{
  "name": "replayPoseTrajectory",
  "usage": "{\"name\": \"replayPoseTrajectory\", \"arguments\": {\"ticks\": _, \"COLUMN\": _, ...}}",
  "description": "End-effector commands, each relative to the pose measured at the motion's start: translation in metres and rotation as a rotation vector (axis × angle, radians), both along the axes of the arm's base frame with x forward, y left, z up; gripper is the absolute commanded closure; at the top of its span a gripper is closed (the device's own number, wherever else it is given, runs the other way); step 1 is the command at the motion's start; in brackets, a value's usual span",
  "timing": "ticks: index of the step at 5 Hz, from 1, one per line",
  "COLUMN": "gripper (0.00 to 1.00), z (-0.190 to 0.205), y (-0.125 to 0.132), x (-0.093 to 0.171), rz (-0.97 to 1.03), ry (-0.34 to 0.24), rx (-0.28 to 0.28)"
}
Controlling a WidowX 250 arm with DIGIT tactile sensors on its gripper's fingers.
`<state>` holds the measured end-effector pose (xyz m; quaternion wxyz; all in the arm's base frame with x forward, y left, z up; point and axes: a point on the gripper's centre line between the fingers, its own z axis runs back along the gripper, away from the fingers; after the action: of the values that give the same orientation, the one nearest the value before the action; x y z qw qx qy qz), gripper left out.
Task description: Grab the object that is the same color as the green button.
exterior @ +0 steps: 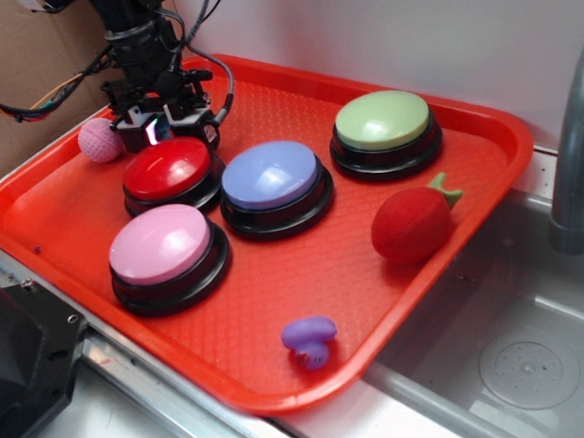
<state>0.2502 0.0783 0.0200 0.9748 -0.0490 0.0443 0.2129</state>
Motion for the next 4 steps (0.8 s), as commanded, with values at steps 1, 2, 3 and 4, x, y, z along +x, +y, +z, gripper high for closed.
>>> {"name": "replayPoseTrajectory", "arguments": {"ticks": 1, "gripper": 1.0, "z": 0.072, "y": 0.01, "x": 0.01, "rz": -0.034, "ry": -0.102, "rx": 0.083}}
{"name": "replayPoseTrajectory", "arguments": {"ticks": 2, "gripper": 1.0, "z": 0.124, "y": 0.009, "x": -0.006, "rz": -0.044, "ry": -0.219, "rx": 0.155}}
{"name": "replayPoseTrajectory", "arguments": {"ticks": 3, "gripper": 1.0, "z": 0.174, "y": 0.0, "x": -0.025, "rz": -0.075, "ry": -0.225, "rx": 0.168}}
{"name": "replayPoseTrajectory", "arguments": {"ticks": 4, "gripper": 1.0, "z": 0.21, "y": -0.028, "x": -0.035, "rz": -0.163, "ry": -0.212, "rx": 0.151}}
